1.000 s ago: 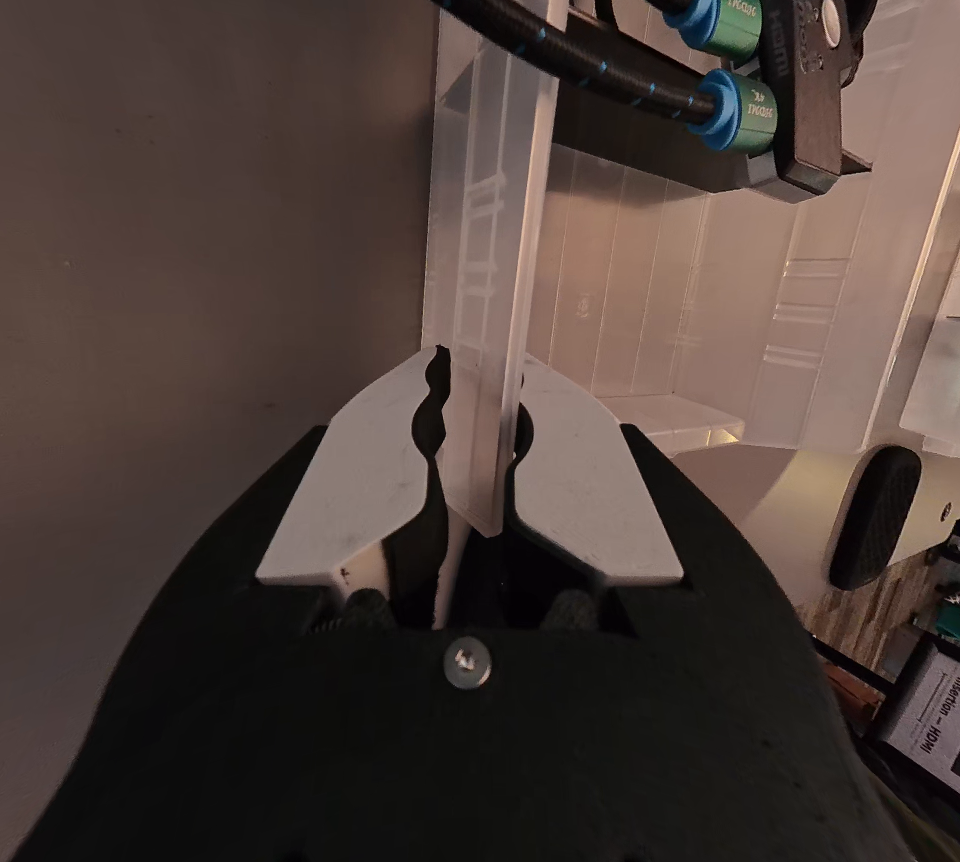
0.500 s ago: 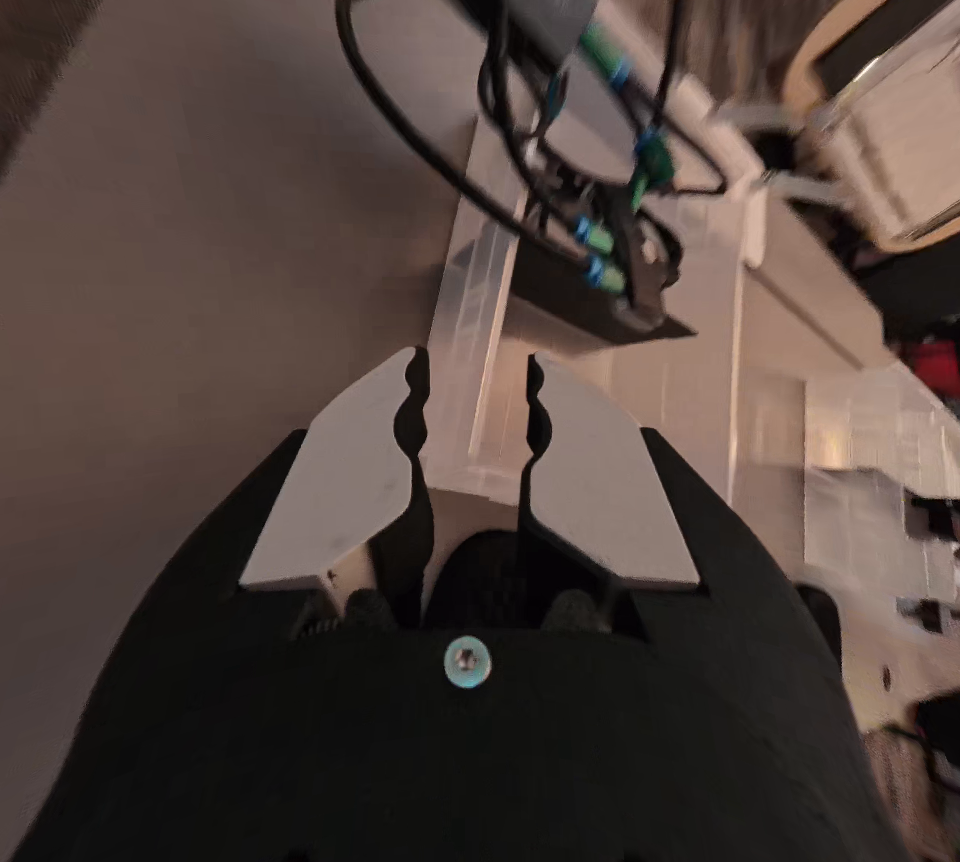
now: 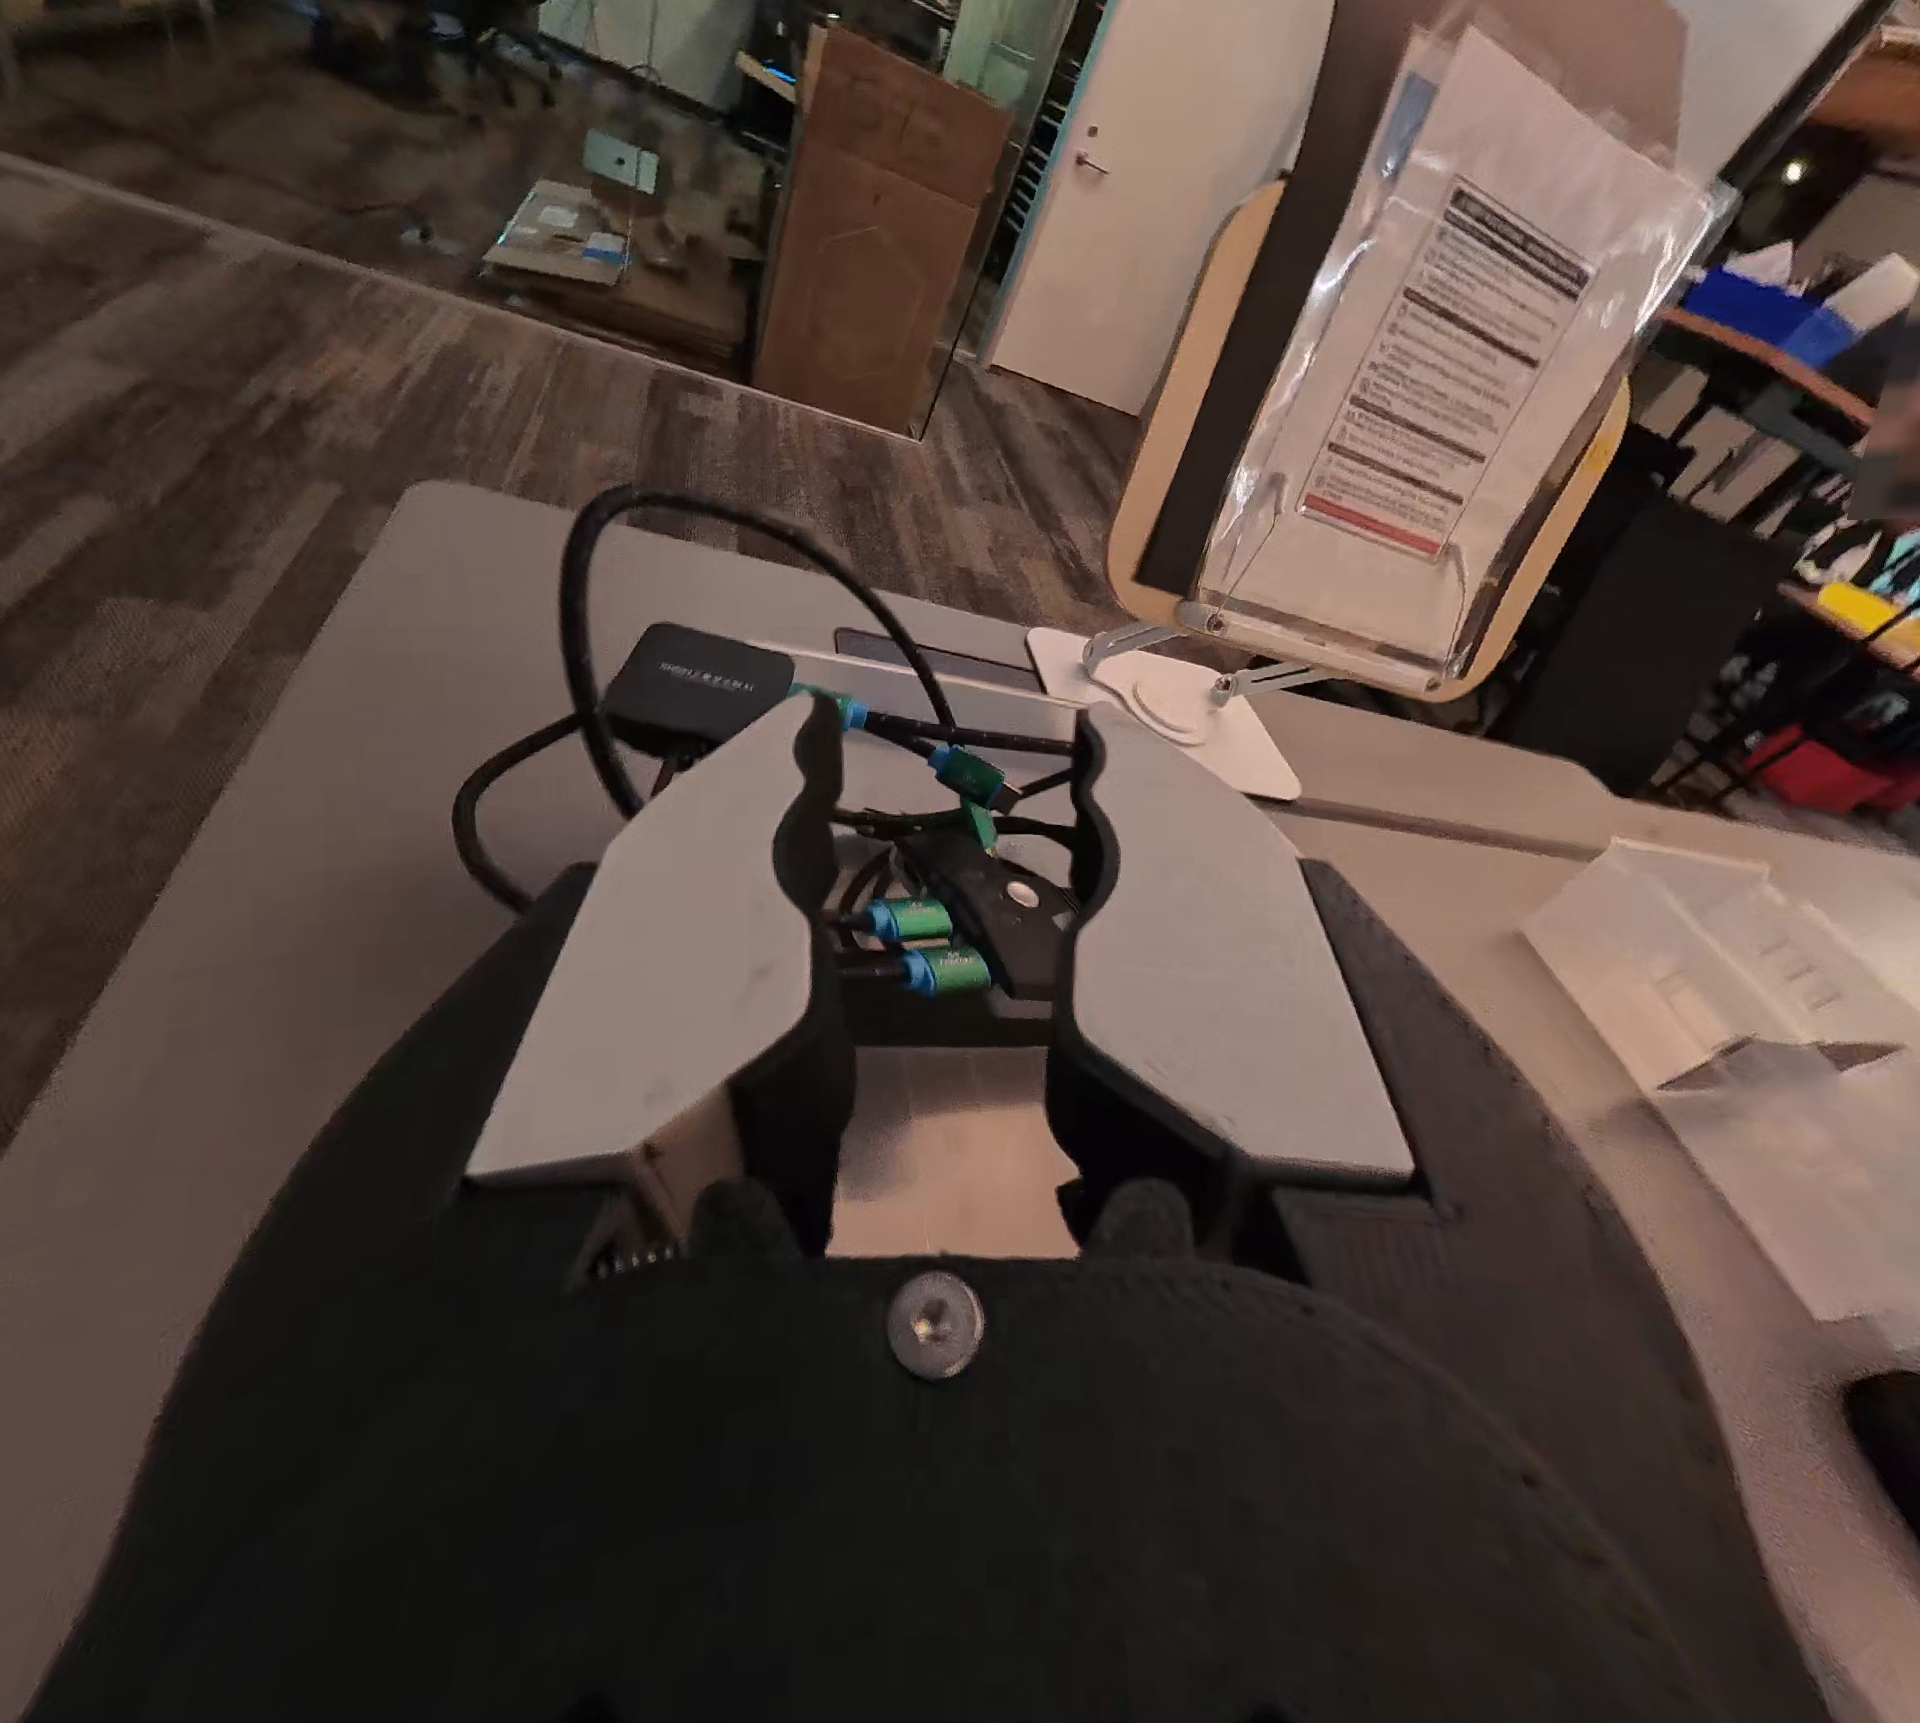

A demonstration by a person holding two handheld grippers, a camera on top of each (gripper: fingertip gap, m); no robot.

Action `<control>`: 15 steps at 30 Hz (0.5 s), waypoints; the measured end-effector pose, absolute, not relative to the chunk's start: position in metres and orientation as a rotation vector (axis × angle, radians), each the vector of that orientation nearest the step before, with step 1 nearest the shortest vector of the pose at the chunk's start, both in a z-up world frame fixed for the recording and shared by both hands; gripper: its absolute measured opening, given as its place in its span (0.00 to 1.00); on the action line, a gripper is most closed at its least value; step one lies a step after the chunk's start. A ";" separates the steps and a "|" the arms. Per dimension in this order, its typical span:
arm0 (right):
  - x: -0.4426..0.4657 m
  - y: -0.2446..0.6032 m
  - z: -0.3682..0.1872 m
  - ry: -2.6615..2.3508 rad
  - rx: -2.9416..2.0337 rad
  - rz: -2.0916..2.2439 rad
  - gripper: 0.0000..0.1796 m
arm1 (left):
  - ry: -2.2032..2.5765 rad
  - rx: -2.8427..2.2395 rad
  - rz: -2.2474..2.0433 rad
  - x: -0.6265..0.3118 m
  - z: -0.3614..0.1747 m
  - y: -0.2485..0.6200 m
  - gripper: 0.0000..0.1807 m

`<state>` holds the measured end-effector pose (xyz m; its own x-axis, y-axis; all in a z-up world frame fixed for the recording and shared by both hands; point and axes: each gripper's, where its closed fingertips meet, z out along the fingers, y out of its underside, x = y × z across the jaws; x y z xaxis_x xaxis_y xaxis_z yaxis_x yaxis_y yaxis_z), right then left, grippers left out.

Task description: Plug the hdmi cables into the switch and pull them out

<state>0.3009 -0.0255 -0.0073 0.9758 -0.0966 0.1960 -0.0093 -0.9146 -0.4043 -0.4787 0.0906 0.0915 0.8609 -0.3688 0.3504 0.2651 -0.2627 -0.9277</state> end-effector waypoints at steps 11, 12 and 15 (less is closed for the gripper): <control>0.040 0.019 0.168 -0.556 -1.466 -0.143 0.25 | 0.228 -1.431 -0.251 -0.428 0.149 0.093 0.25; 0.027 0.018 0.165 -0.561 -1.465 -0.095 0.25 | 0.245 -1.407 -0.284 -0.417 0.158 0.087 0.25; 0.001 0.015 0.149 -0.610 -1.391 0.056 0.24 | 0.362 -1.458 -0.320 -0.384 0.162 0.082 0.27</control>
